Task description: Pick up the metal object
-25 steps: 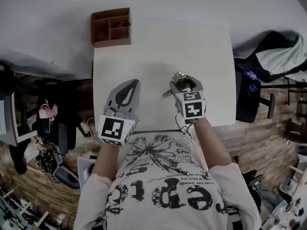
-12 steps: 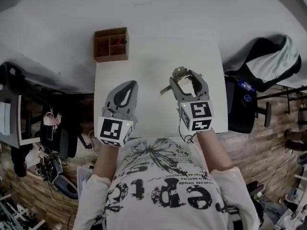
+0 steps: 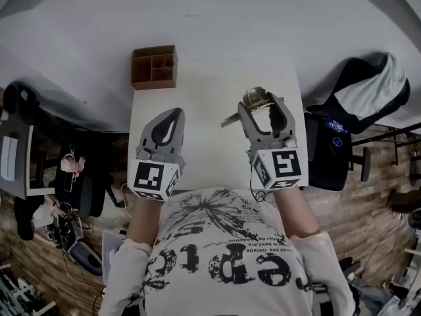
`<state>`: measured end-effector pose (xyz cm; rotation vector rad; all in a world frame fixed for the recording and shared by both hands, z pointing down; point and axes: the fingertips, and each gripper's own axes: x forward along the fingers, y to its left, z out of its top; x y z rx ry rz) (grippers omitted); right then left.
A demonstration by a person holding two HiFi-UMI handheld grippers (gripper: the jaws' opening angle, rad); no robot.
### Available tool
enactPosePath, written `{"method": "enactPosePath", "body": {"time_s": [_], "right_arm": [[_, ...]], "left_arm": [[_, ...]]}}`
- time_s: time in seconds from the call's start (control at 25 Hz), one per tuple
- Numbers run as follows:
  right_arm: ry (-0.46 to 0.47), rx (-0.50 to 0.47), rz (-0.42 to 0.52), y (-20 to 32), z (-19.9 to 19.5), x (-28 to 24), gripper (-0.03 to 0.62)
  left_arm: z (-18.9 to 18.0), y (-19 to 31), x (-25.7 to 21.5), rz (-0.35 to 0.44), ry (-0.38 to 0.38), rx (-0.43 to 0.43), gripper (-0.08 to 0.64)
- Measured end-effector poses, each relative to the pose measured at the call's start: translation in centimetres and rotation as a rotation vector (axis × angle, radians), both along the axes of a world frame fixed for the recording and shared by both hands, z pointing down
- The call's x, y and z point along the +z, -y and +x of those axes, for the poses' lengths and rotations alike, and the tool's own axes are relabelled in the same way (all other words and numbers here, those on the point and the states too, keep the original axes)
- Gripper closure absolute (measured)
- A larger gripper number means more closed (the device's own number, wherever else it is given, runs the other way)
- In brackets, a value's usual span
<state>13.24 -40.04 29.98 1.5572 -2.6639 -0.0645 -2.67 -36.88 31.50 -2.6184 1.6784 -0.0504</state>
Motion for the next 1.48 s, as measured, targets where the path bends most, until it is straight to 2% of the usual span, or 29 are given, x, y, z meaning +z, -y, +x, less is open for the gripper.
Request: {"method": "enactPosePath", "body": {"time_s": [0.96, 1.48], "right_arm": [[0.009, -0.015, -0.055, 1.0, 0.6, 2.1, 0.314], [0.005, -0.018, -0.068, 1.0, 0.1, 2.7, 0.314]], "left_arm": [[2.2, 0.1, -0.8, 0.000, 0.038, -0.004, 0.548], [1.8, 0.2, -0.4, -0.003, 0.040, -0.014, 0.549]]}}
